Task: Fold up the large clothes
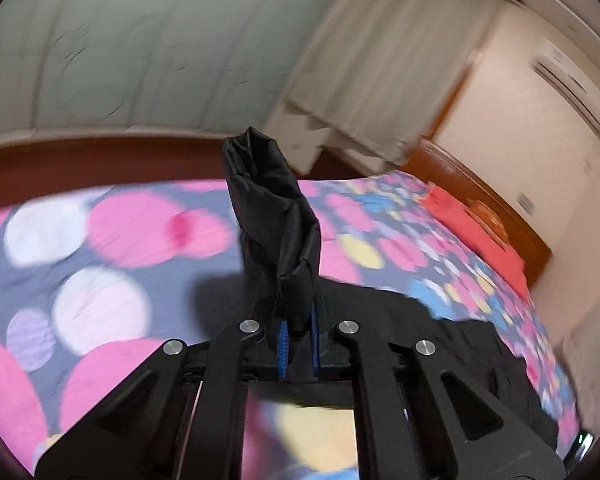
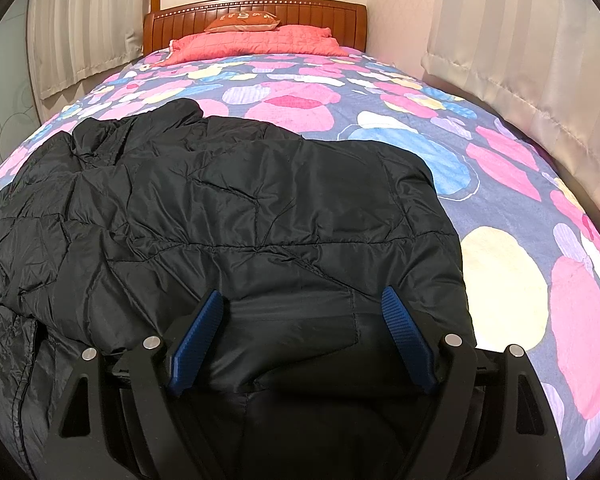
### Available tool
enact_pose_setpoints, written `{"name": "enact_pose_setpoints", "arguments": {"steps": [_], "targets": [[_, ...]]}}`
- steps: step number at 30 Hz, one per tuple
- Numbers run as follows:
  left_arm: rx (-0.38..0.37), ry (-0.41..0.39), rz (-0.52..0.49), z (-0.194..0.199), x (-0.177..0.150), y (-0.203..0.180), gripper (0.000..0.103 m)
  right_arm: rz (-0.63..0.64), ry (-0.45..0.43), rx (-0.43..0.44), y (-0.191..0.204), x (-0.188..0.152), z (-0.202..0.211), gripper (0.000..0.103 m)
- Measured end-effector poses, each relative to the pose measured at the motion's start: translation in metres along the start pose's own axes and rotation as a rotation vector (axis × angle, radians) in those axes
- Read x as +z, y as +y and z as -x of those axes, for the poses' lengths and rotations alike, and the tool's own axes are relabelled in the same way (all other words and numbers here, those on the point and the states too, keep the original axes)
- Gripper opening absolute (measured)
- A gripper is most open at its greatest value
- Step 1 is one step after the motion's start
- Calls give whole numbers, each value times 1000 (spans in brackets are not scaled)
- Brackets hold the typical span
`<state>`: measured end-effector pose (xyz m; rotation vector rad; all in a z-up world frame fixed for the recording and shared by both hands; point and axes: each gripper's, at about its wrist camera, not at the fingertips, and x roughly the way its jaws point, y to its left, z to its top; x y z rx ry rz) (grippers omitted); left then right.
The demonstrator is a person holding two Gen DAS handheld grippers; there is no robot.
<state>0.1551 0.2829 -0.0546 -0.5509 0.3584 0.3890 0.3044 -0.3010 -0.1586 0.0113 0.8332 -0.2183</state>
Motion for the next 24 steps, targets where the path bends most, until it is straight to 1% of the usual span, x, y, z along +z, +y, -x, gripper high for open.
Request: {"name": "enact_pose_setpoints", "arguments": {"steps": [1, 4, 5, 7, 8, 9, 10, 12, 13, 14, 15, 18, 19, 20, 22, 24], "targets": [[-22, 2, -26, 2, -1, -16, 7, -1, 0, 1, 0, 0, 0, 81], [-103, 32, -100, -13, -7, -79, 7, -1, -1, 0, 1, -1, 0, 81], [-119, 46, -122, -18, -14, -91, 7, -2, -2, 1, 0, 0, 0, 81], [-159, 78, -175, -25, -27, -129, 7, -4, -3, 3, 0, 0, 1, 81], [-173, 90, -194, -29, -34, -138, 7, -5, -4, 4, 0, 0, 1, 81], [-191, 106, -227, -31, -43, -159, 7, -6, -4, 5, -1, 0, 1, 81], [-202, 115, -250, -36, -50, -171, 7, -7, -5, 5, -1, 1, 1, 81], [-248, 152, -319, -43, -71, -213, 7, -6, -5, 3, 0, 0, 1, 81], [-258, 164, -338, -44, -83, -217, 7, -6, -5, 4, -1, 0, 1, 81], [-284, 187, -376, -47, -97, -242, 7, -7, -5, 5, 0, -1, 1, 81], [-304, 206, -400, -50, -107, -257, 7, -7, -6, 6, -1, 0, 1, 81], [-352, 245, -466, -54, -139, -285, 7, -11, -8, 10, -2, 1, 1, 81], [-370, 255, -495, -54, -152, -303, 7, -12, -9, 11, -2, 1, 1, 81], [-381, 261, -511, -53, -159, -306, 7, -11, -9, 11, -2, 1, 1, 81], [-408, 281, -547, -53, -182, -327, 7, -14, -10, 13, -2, 1, 1, 81], [-422, 304, -567, -60, -199, -340, 7, -16, -12, 15, -2, 0, 1, 81]]}}
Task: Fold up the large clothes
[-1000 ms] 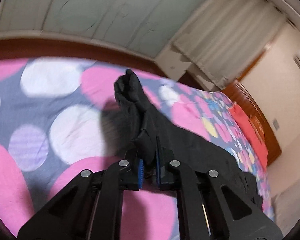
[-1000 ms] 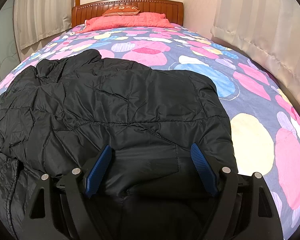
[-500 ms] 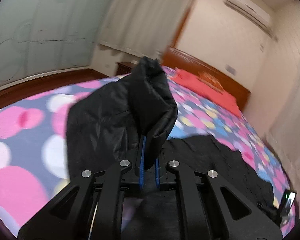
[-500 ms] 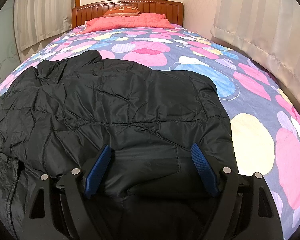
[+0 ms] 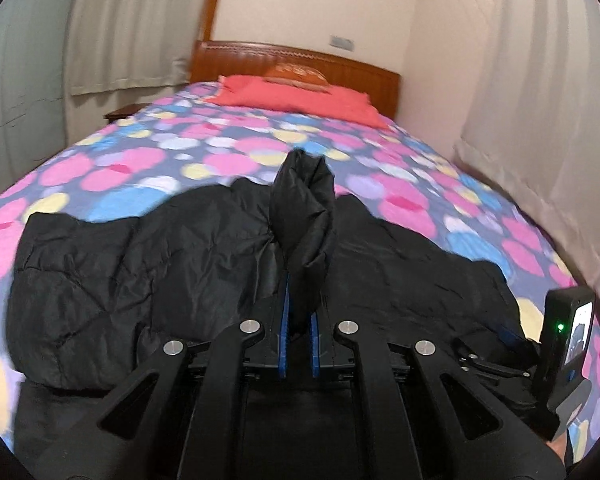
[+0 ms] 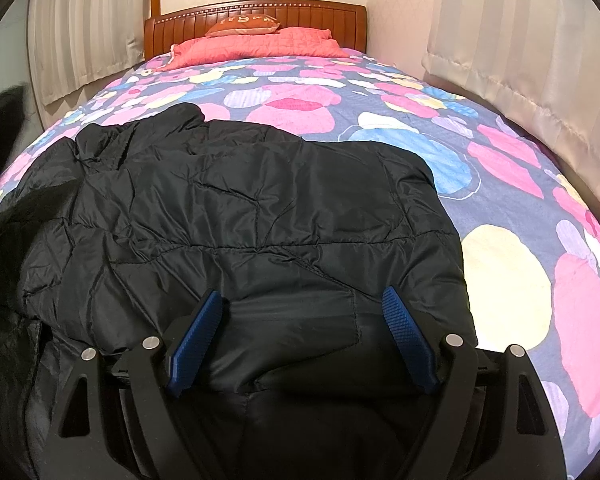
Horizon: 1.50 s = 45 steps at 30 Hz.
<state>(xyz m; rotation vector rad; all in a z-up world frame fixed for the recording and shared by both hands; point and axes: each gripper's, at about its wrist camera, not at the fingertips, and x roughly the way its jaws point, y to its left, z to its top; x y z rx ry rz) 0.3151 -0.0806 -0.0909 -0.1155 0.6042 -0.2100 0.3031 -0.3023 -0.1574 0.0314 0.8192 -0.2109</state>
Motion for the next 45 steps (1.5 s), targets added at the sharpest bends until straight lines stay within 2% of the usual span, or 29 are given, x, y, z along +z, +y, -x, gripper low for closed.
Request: {"name": "enact_pose_setpoints", "arguments": {"steps": [5, 7, 8, 9, 11, 14, 18, 20, 23, 28, 30, 32, 33, 34, 37, 41, 45], "targets": [[-6, 96, -40, -36, -19, -24, 10, 1, -1, -1, 0, -1, 0, 82], [-1, 117, -50, -39, -24, -29, 25, 1, 1, -1, -1, 0, 0, 82], [-2, 116, -52, -37, -24, -31, 50, 2, 1, -2, 0, 0, 0, 82], [7, 102, -57, -31, -25, -33, 68, 1, 1, -2, 0, -1, 0, 82], [7, 67, -71, -15, -24, -34, 69, 0, 3, -1, 0, -1, -1, 82], [8, 58, -88, 12, -23, -27, 69, 1, 11, -1, 1, 2, 1, 82], [36, 35, -50, 51, -28, 10, 69, -16, 14, 2, 5, 6, 15, 82], [68, 25, -31, 66, -30, 31, 69, -44, -4, 45, 11, 11, 27, 82], [154, 23, 5, 85, -37, 72, 69, -42, -23, 122, 33, 23, 40, 82], [261, 30, 100, 106, -49, 136, 69, -5, -16, 232, 88, 40, 37, 82], [292, 40, 130, 109, -52, 154, 69, 3, 0, 260, 106, 44, 29, 82], [302, 49, 165, 112, -54, 168, 69, 9, 57, 282, 123, 45, 12, 81], [303, 51, 178, 113, -55, 173, 69, 13, 84, 296, 130, 43, 5, 64], [305, 52, 185, 114, -56, 176, 69, 16, 111, 333, 136, 42, -2, 31], [310, 48, 177, 115, -54, 178, 69, 13, 87, 343, 136, 43, 8, 18], [305, 39, 170, 115, -49, 178, 69, -4, 7, 306, 110, 52, 33, 17], [288, 38, 166, 111, -46, 173, 69, -28, -27, 189, 63, 56, 38, 17]]}}
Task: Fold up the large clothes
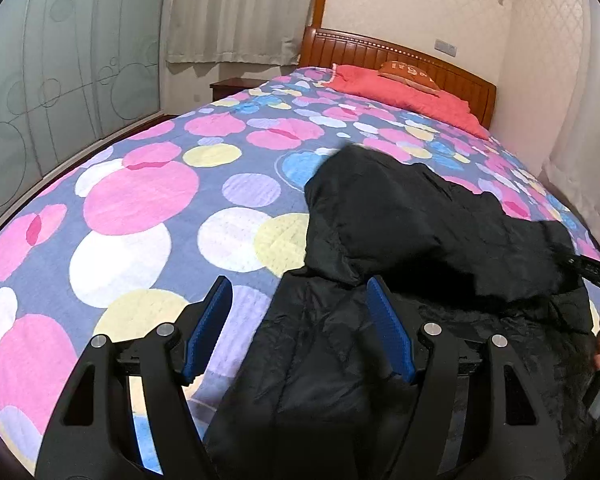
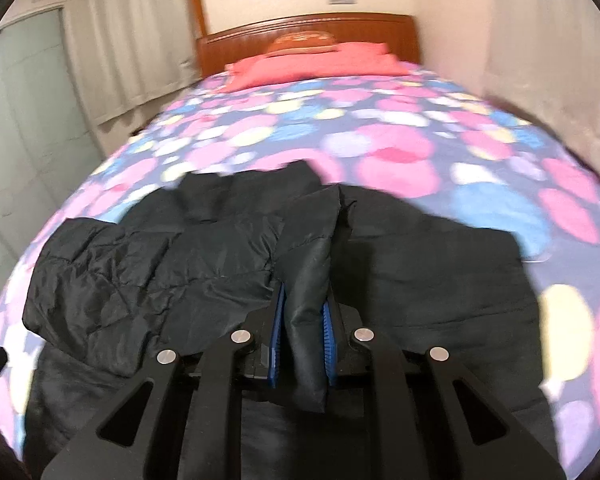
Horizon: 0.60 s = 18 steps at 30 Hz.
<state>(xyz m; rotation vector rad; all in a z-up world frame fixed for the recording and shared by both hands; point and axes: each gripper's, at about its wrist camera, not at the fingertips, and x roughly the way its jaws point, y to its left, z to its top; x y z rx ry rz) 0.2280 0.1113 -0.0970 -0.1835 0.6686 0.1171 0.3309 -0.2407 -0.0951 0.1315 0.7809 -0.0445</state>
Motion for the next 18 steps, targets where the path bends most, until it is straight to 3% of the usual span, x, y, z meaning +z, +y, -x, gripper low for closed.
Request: {"name": "enact_pose_setpoints", "arguments": {"steps": [6, 9, 12, 15, 18], "targets": [[-20, 31, -46, -18, 2, -18, 70, -110, 97, -14, -62, -17, -24, 17], [-23, 52, -76, -30, 4, -27, 70, -99, 128, -4, -64, -24, -32, 20], [-31, 68, -80, -40, 10, -33, 70, -96, 146, -12, -64, -23, -28, 29], [-39, 66, -83, -50, 22, -39, 70, -111, 111, -47, -69, -14, -11, 36], [-48, 65, -88, -64, 36, -47, 70, -121, 25, -52, -61, 3, 9, 37]]}}
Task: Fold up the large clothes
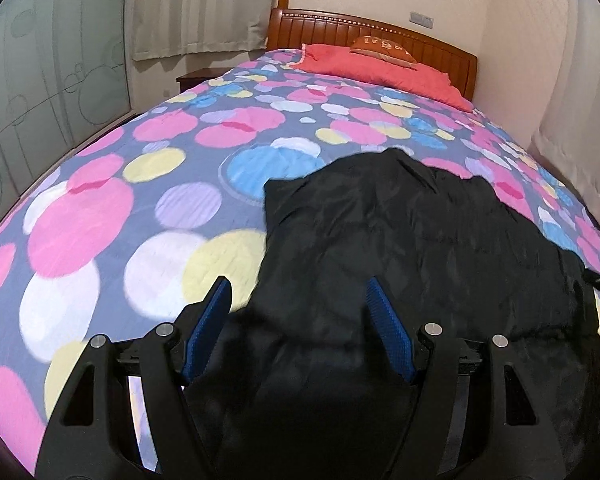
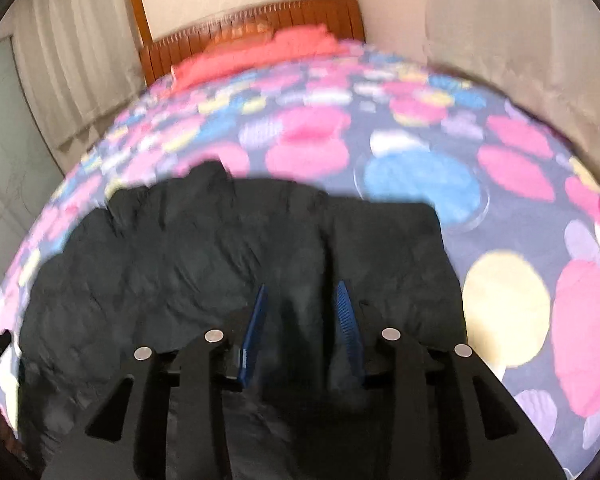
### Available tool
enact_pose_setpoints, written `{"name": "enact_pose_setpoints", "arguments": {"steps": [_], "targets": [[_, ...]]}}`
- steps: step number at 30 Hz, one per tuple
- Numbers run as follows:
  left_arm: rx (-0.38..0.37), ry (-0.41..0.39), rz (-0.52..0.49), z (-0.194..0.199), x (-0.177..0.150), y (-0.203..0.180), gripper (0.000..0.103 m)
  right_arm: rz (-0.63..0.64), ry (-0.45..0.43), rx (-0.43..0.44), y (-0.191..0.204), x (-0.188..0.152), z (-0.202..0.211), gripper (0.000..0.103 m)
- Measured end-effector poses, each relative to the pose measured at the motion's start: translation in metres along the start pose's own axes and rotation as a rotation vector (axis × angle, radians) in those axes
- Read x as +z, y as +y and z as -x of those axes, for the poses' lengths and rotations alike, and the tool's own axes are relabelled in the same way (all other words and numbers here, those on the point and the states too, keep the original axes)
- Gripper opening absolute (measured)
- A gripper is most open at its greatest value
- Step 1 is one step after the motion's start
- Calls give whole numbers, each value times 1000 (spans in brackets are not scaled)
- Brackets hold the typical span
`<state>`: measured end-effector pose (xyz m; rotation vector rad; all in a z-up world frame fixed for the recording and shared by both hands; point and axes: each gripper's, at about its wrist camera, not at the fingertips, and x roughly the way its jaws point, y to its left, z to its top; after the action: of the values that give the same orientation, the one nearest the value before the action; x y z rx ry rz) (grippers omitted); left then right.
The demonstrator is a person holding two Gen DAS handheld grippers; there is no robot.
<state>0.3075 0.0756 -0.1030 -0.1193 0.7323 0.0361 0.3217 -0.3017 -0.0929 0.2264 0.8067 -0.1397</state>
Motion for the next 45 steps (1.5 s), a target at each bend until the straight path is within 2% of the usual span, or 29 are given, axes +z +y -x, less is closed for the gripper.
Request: {"name": "enact_pose_setpoints", "arguments": {"steps": [5, 7, 10, 12, 17, 19, 22, 25, 27, 29, 30, 32, 35, 39, 41, 43, 45], "targets": [[15, 12, -22, -37, 21, -18, 70, 58, 6, 92, 40, 18, -27, 37], [36, 26, -33, -52, 23, -23, 70, 105, 34, 73, 55, 17, -49, 37], [81, 112, -48, -82, 17, -25, 71, 148, 95, 8, 63, 7, -79, 37], [87, 141, -68, -94, 11, -26, 72, 144, 110, 25, 58, -2, -94, 37], [142, 130, -97, -82, 11, -32, 69, 128, 118, 1, 61, 4, -82, 37], [165, 91, -79, -66, 16, -31, 68, 137, 64, 19, 70, 10, -62, 38], [97, -25, -25, -34, 28, -38, 68, 193, 2, 50, 95, 16, -47, 40], [-32, -55, -15, -31, 35, -56, 70, 233, 18, 101, 119, 15, -55, 40], [-75, -6, -45, -49, 31, -76, 70, 269, 49, 110, 135, 7, -72, 40], [-70, 101, -84, -76, 21, -91, 70, 290, 104, 92, 141, -5, -94, 40], [-38, 171, -119, -93, 11, -100, 70, 301, 103, 84, 142, -10, -101, 40], [-13, 154, -142, -95, 6, -104, 70, 284, 101, 101, 139, -8, -97, 40], [-60, 142, -77, -73, 8, -90, 69, 253, 81, 111, 124, -4, -74, 40], [-15, 79, -45, -47, 1, -65, 69, 255, 7, -23, 86, -19, -39, 46], [-5, 112, -38, -55, -5, -58, 69, 237, 24, -99, 67, -28, -43, 53], [-9, 165, -61, -71, -11, -59, 70, 197, 85, -58, 52, -38, -59, 53], [16, 167, -90, -79, -12, -63, 70, 189, 88, -53, 50, -39, -65, 53]]}}
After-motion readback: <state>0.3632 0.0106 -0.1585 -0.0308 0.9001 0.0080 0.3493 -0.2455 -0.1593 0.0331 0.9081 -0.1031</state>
